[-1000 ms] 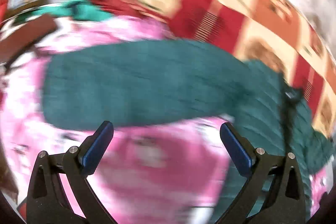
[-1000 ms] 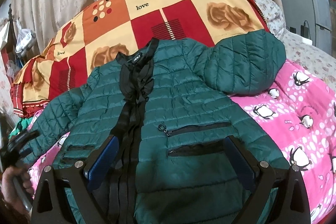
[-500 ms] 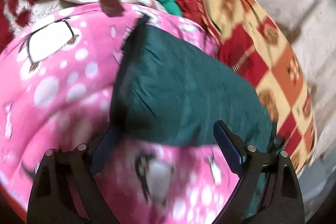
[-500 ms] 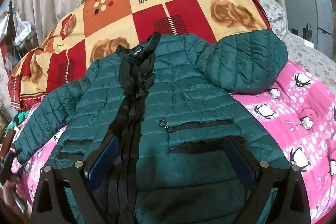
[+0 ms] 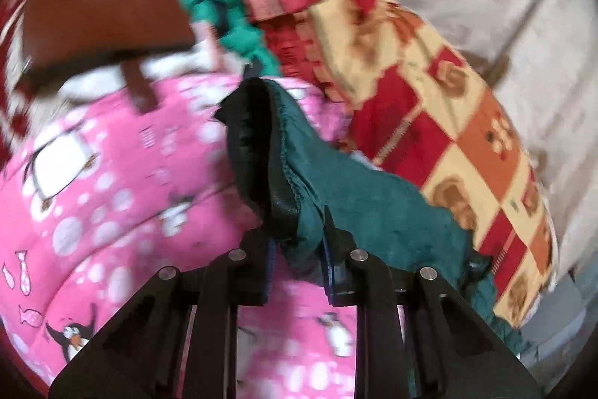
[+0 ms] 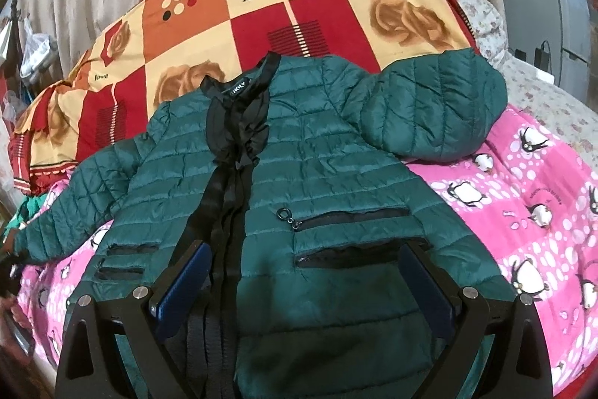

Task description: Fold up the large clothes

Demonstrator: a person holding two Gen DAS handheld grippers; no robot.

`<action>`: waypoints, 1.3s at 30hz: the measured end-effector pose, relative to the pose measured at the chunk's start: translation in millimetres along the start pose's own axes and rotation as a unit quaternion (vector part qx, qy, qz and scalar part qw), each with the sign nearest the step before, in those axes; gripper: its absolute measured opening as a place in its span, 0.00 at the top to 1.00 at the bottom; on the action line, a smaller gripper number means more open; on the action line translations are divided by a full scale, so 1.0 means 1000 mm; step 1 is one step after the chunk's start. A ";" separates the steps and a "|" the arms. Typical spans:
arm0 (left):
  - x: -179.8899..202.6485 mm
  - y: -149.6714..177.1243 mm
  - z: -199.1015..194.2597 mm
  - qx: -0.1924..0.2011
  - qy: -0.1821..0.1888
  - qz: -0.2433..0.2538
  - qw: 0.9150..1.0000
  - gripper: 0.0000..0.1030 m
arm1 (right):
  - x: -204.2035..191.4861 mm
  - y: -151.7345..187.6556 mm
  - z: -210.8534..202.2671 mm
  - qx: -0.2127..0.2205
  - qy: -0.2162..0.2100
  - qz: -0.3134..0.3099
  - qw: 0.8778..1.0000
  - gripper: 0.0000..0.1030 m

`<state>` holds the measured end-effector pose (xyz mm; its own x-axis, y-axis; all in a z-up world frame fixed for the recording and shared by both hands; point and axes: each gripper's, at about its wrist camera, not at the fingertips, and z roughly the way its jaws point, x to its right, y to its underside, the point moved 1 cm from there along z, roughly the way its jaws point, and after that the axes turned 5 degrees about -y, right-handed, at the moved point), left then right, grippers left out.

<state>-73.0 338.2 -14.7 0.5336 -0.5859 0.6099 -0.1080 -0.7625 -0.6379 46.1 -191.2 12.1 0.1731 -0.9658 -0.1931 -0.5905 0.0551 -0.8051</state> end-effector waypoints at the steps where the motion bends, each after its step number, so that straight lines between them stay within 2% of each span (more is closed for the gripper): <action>1: 0.013 -0.002 -0.004 0.000 0.010 0.018 1.000 0.82 | 0.000 0.001 -0.003 -0.004 0.005 -0.005 1.000 0.04; 6: 0.073 -0.005 -0.017 0.013 0.061 0.079 0.995 0.83 | -0.007 0.013 -0.036 0.005 0.033 -0.078 0.996 0.04; 10: 0.124 -0.002 -0.017 0.005 0.101 0.112 0.989 0.83 | -0.011 0.021 -0.054 0.020 0.053 -0.136 0.989 0.04; 12: 0.154 0.002 -0.010 -0.002 0.111 0.134 0.985 0.83 | -0.011 0.027 -0.059 0.025 0.052 -0.146 0.988 0.04; 15: 0.196 0.011 -0.002 -0.011 0.134 0.150 0.979 0.83 | -0.013 0.038 -0.060 0.026 0.027 -0.142 0.989 0.04; 19: 0.261 0.034 0.010 -0.028 0.166 0.185 0.968 0.83 | -0.013 0.039 -0.061 0.041 0.039 -0.133 0.990 0.04; 25: 0.355 0.083 0.037 -0.075 0.221 0.236 0.943 0.83 | 0.007 0.037 -0.057 0.031 0.069 -0.084 0.994 0.04; 32: 0.456 0.146 0.075 -0.143 0.288 0.291 0.901 0.83 | 0.040 0.034 -0.054 0.022 0.143 -0.006 0.989 0.04; 36: 0.493 0.182 0.093 -0.179 0.318 0.306 0.880 0.83 | 0.043 0.033 -0.046 0.006 0.136 -0.010 0.991 0.04; 39: 0.493 0.193 0.093 -0.194 0.326 0.309 0.872 0.83 | 0.046 0.033 -0.038 -0.001 0.134 -0.016 0.991 0.04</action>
<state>247.3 -72.0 119.1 -0.3035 -0.8530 0.4246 -0.5494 -0.2074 -0.8094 4.3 -243.3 -1.7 -0.0227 -0.9997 -0.0111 -0.5895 0.0223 -0.8075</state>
